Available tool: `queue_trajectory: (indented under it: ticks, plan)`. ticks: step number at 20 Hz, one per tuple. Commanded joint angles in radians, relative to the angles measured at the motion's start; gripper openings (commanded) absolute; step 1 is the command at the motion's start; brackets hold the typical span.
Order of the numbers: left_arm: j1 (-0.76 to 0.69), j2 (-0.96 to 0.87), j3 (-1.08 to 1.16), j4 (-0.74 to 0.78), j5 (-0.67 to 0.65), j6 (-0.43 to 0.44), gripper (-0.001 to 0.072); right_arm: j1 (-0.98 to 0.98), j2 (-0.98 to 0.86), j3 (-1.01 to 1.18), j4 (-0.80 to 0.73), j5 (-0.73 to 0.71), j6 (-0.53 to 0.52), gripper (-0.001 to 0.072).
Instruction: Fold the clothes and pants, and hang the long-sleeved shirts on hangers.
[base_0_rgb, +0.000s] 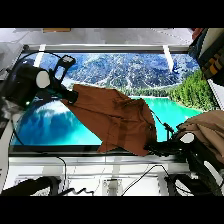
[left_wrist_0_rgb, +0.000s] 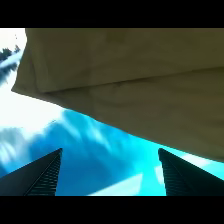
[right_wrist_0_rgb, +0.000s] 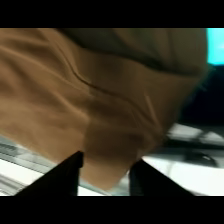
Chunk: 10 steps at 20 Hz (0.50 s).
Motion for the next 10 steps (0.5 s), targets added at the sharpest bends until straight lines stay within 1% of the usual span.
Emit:
queue_trajectory:
  ticks: [1,3,4,5,7,8,10]
  plan:
    - [0.051,-0.063,-0.002,-0.015,0.019,0.009,0.0701,0.0,-0.043,-0.013,0.246,-0.032,-0.209,0.0305]
    - [0.127,-0.071,-0.002,-0.042,0.027,0.009,0.0693,0.0,-0.043,0.01,0.311,-0.007,-0.289,0.0125]
    - [0.181,-0.071,-0.002,-0.065,0.034,0.009,0.0625,0.0,-0.043,0.041,0.31,0.02,-0.322,0.0045]
    - [0.241,-0.07,-0.002,-0.09,0.037,0.01,0.0621,0.0,-0.043,0.08,0.304,0.045,-0.338,0.0014]
    - [0.379,-0.073,-0.003,-0.186,0.036,0.018,0.0621,0.0,-0.042,0.185,0.274,0.094,-0.338,0.0014]
    - [0.45,-0.073,-0.013,-0.26,0.037,0.023,0.0621,0.0,-0.042,0.241,0.245,0.102,-0.336,0.0014]
    - [0.566,-0.076,-0.059,-0.426,0.033,0.068,0.0621,-0.001,-0.043,0.336,0.152,0.091,-0.318,0.0014]
